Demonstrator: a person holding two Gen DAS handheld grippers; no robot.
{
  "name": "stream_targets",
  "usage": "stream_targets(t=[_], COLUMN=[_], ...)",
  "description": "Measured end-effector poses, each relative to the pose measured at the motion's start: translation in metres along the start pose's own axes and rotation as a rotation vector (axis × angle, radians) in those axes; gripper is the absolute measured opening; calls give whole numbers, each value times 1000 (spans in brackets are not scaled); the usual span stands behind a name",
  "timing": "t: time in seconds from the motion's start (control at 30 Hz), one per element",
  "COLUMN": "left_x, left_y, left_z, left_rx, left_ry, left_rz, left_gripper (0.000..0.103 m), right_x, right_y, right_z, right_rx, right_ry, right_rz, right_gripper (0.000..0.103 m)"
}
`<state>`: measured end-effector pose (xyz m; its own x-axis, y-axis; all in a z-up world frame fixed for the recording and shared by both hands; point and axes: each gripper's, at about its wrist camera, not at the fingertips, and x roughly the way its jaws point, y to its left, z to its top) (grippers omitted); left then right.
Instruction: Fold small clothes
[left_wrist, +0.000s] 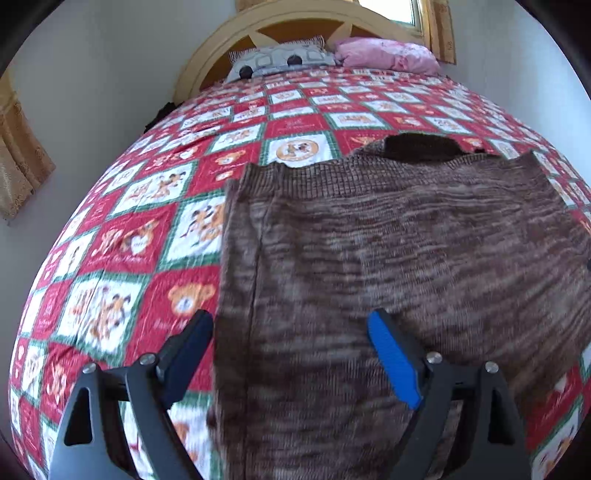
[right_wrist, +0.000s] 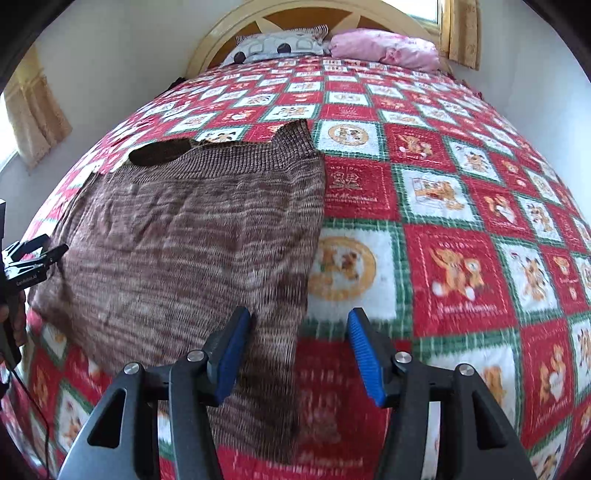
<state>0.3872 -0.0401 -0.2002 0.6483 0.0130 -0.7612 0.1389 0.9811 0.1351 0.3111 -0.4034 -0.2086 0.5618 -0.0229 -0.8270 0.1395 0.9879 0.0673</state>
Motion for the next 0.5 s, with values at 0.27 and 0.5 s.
stream_targets(t=[0.27, 0.5], left_x=[-17, -15], left_y=[8, 22], left_z=[-27, -39], left_rx=[-17, -51], left_ry=[24, 49], left_rz=[-5, -63], left_gripper=[97, 102], right_x=[-19, -22], right_y=[4, 2], right_z=[-28, -34], right_rx=[17, 17], right_ry=[-25, 4], right_rz=[7, -37], right_gripper=[56, 56])
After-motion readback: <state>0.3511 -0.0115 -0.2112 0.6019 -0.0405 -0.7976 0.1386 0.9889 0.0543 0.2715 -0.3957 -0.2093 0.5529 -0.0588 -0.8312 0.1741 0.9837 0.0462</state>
